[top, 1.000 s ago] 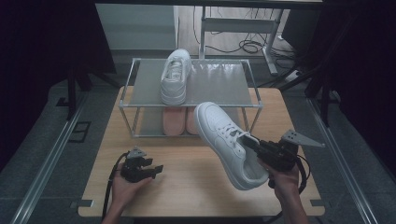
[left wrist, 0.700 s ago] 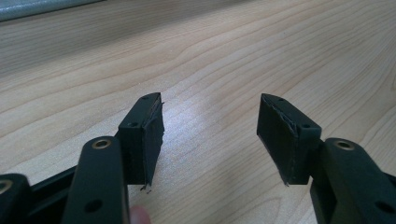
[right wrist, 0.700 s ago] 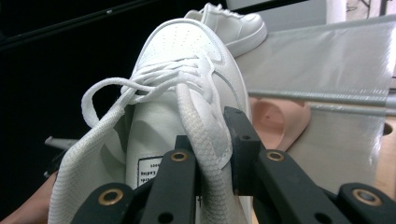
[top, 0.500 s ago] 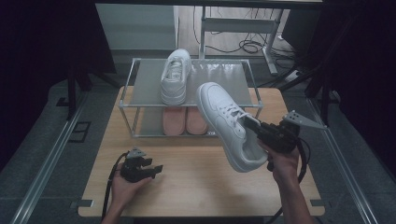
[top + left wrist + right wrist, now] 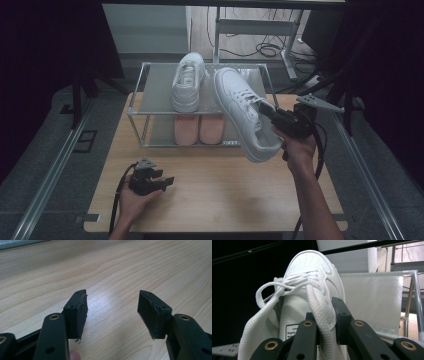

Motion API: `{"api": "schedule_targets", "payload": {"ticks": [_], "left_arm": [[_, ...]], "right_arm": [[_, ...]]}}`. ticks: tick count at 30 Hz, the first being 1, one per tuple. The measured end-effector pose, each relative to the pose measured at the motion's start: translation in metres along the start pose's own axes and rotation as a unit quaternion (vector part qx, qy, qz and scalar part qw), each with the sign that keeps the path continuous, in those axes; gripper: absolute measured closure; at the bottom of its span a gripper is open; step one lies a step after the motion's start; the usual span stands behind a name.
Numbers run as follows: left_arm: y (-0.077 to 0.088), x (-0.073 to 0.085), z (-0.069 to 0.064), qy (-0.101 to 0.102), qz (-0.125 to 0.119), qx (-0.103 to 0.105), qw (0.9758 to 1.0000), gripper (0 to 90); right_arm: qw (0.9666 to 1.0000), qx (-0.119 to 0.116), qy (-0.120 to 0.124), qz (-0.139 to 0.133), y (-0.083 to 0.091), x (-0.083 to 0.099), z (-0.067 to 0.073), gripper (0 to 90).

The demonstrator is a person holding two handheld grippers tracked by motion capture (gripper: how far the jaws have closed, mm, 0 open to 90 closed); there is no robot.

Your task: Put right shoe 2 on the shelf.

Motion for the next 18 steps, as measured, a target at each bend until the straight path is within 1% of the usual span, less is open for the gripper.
{"api": "schedule_targets", "payload": {"ticks": [1, 3, 8, 9, 12, 14, 18], "left_arm": [[0.000, 0.000, 0.001, -0.003, 0.000, 0.001, 1.0000, 41.7], [0.000, 0.000, 0.001, -0.003, -0.001, 0.001, 1.0000, 41.7], [0.001, 0.000, 0.002, -0.002, -0.002, 0.001, 1.0000, 41.7], [0.001, 0.000, 0.001, 0.002, -0.002, 0.001, 1.0000, 41.7], [0.001, 0.000, 0.001, 0.002, -0.003, 0.001, 1.0000, 41.7], [0.001, 0.000, 0.002, -0.002, -0.002, 0.002, 1.0000, 41.7], [0.001, -0.001, 0.001, -0.003, -0.002, 0.003, 1.0000, 41.7]], "right_arm": [[1.0000, 0.003, -0.001, 0.001, -0.003, -0.002, 0.000, 81.7], [1.0000, 0.009, -0.002, 0.002, -0.010, -0.008, -0.001, 81.6], [0.9998, 0.017, -0.012, 0.008, -0.026, -0.019, -0.003, 81.4], [0.9997, 0.019, -0.013, 0.010, -0.030, -0.021, -0.004, 81.4], [0.9993, 0.031, -0.014, 0.013, -0.040, -0.029, -0.006, 81.4], [0.9989, 0.039, -0.018, 0.020, -0.048, -0.033, -0.007, 81.4], [0.9981, 0.051, -0.021, 0.029, -0.062, -0.036, -0.010, 81.4]]}}
Point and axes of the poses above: each handheld gripper's, and its own axes: y roughly backward along the jaws, x roughly out of its underside, z roughly to its left, the point moved 6 cm from there along -y, roughly forward along the jaws
